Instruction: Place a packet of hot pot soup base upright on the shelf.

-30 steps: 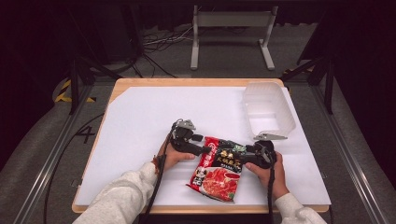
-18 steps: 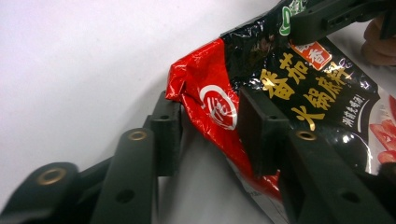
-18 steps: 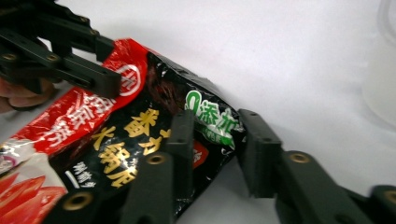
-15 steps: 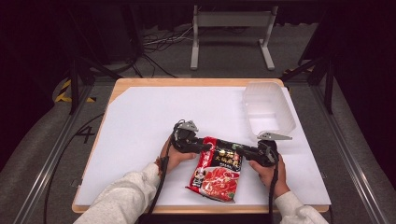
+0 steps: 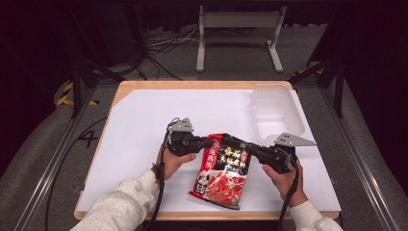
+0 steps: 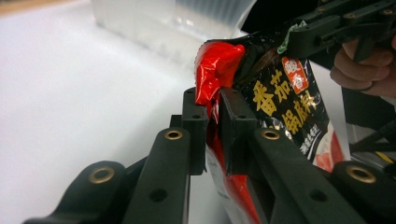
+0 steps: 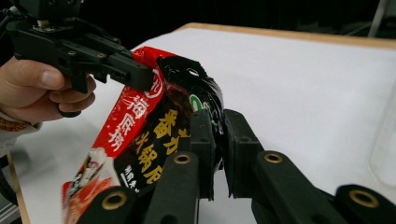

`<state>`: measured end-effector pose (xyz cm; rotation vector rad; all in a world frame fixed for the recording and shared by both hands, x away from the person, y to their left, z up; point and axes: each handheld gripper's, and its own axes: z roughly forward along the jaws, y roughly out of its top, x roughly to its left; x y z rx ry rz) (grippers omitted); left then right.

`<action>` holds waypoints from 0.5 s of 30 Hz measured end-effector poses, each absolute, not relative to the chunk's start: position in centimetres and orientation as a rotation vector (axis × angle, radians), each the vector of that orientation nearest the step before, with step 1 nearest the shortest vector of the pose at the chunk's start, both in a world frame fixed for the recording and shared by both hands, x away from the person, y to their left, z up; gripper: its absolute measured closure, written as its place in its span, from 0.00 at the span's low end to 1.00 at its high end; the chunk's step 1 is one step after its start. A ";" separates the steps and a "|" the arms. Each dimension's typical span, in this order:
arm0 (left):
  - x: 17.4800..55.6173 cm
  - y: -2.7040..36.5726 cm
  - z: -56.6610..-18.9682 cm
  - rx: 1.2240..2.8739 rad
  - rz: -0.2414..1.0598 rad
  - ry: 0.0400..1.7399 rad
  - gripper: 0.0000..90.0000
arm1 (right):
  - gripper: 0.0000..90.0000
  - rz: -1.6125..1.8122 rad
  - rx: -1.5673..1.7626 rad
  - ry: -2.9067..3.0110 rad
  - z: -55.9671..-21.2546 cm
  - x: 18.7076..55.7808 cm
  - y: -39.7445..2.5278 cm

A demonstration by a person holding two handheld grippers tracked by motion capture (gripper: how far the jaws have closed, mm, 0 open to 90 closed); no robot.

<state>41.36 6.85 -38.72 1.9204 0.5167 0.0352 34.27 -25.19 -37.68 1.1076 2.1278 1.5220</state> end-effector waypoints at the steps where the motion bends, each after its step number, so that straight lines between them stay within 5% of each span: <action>1: 41.2 7.1 -38.4 1.908 0.041 0.515 0.93 | 0.93 1.523 1.081 2.122 -37.2 34.0 -25.0; 15: 41.1 8.0 -35.2 1.807 0.136 0.486 0.95 | 0.93 1.519 0.892 2.048 -33.3 33.4 -23.8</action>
